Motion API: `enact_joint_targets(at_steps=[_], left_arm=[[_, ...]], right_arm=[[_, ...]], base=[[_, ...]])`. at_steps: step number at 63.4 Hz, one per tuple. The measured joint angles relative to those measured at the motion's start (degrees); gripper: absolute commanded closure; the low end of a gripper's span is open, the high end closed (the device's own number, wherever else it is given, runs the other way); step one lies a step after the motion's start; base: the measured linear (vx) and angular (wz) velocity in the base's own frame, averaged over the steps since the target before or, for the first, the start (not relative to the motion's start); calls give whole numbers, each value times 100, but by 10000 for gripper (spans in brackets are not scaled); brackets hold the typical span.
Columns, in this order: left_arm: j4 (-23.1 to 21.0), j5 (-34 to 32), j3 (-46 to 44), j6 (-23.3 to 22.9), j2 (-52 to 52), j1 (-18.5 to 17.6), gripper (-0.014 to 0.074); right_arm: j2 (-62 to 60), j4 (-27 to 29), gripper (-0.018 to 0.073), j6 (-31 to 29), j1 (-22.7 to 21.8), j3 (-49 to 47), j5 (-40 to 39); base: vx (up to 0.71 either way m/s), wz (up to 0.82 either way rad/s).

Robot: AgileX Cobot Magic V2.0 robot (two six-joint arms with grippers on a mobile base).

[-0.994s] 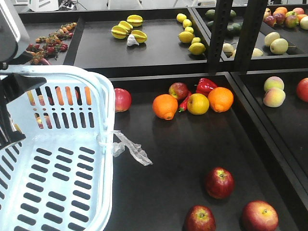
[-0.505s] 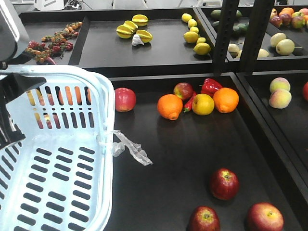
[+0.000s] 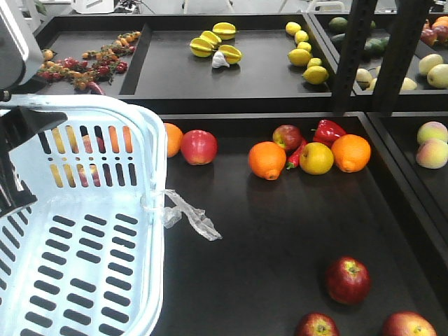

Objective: Pick three apples into basket with both arms
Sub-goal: 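Turn and drive the base up to the fruit table holding the basket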

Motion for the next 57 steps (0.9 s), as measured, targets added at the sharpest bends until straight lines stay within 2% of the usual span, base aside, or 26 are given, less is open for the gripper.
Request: enact_joint_targets(at_steps=[57], left_arm=[[0,0,0,0,0,0,603]], right_arm=[[0,0,568,0,0,0,4]], base=[[1,3]])
